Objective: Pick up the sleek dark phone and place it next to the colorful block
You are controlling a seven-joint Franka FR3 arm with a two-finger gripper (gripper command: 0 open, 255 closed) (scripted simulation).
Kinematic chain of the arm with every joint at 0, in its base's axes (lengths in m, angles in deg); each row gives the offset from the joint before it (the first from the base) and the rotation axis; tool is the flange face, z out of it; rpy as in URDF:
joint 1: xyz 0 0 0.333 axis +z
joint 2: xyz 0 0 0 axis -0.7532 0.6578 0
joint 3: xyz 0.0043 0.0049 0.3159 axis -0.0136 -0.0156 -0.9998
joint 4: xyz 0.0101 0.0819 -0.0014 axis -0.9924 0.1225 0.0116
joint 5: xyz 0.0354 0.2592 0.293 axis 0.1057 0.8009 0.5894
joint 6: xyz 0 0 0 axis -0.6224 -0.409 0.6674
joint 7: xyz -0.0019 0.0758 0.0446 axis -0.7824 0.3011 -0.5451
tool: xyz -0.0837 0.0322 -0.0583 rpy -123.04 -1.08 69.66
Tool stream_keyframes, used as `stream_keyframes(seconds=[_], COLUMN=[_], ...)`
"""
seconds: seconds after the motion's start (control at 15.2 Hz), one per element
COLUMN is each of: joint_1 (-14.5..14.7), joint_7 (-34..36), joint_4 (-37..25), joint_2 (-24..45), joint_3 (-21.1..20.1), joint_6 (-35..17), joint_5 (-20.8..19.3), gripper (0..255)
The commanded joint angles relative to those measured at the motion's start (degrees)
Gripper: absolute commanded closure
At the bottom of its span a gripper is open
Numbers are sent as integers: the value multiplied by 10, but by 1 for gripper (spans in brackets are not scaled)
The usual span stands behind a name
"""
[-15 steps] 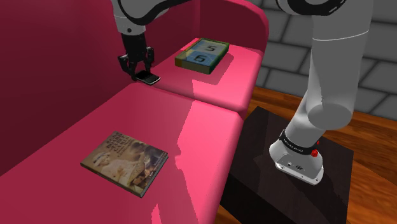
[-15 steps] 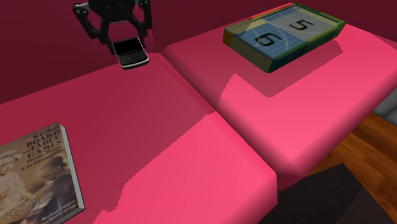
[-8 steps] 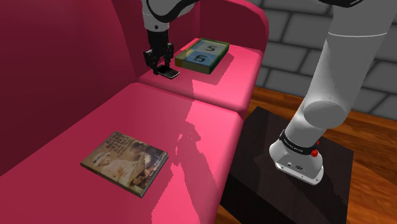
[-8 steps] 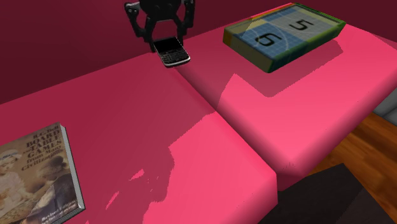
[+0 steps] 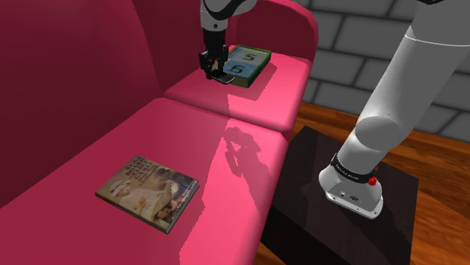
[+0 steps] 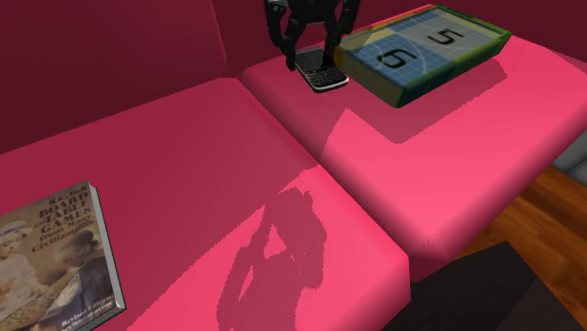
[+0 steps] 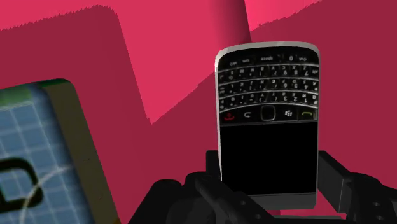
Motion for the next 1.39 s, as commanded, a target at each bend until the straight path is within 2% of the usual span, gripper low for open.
stream_keyframes(seconds=[0.0, 0.66, 1.32], joint_1=[-15, -84, -151], joint_7=[-30, -171, -307], joint_4=[15, 58, 35], joint_2=[-13, -49, -31], joint_3=[12, 80, 149], joint_6=[-2, -8, -1], joint_5=[5, 15, 15], gripper=[255, 255, 255])
